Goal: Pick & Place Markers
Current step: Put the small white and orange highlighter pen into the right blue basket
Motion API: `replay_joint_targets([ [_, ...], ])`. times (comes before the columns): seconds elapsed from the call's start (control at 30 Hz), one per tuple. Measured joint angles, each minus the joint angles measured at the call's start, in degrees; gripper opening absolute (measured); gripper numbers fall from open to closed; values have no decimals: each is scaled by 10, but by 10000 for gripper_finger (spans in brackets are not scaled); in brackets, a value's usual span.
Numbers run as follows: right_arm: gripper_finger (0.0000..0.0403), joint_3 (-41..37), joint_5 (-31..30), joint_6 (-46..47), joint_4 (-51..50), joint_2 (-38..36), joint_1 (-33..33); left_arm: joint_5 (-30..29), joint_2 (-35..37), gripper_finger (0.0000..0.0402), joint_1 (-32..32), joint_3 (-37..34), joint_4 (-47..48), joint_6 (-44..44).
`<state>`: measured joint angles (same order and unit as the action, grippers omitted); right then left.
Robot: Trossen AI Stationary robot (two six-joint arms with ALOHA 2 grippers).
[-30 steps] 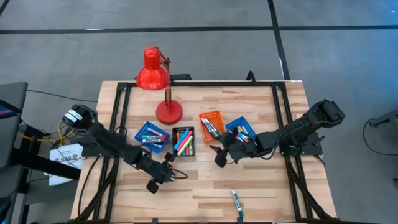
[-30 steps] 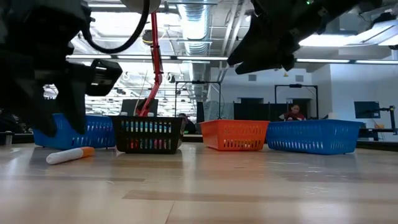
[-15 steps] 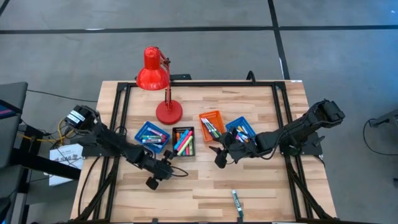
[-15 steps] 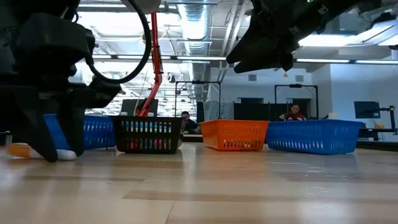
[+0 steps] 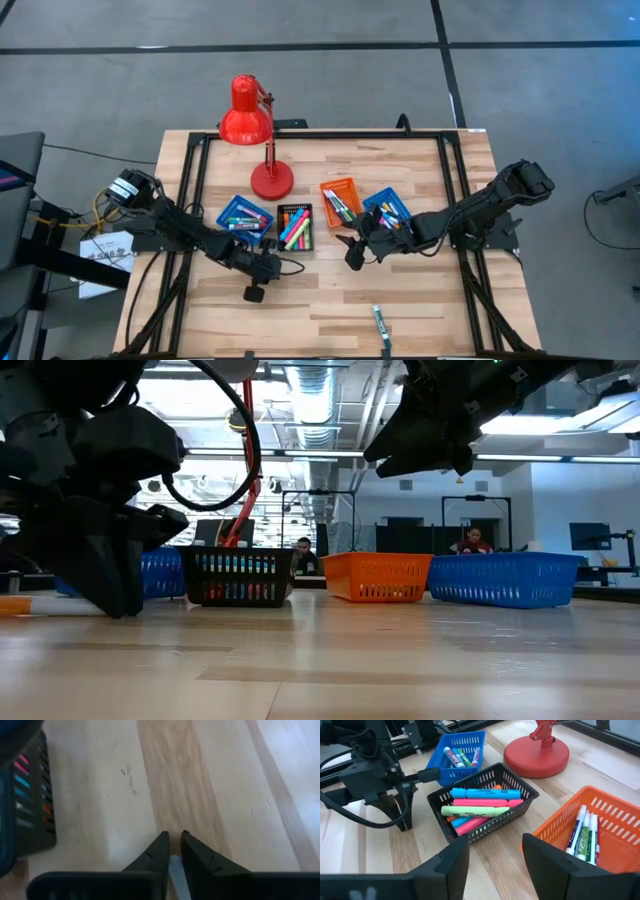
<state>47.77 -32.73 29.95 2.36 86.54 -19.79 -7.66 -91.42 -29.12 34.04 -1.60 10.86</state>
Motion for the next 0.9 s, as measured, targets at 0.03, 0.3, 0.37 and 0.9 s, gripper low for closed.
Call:
replay_joint_targets([
  [0.03,172,0,0,0,0,0,0,-3,0,40,-1,0,-3,11],
  [0.3,171,0,0,0,3,0,0,7,38,84,-3,16,-13,31],
  [0.37,171,0,0,0,3,0,0,4,63,104,-5,16,9,32],
  [0.9,164,0,17,0,3,0,0,-44,83,137,-61,-16,183,81],
])
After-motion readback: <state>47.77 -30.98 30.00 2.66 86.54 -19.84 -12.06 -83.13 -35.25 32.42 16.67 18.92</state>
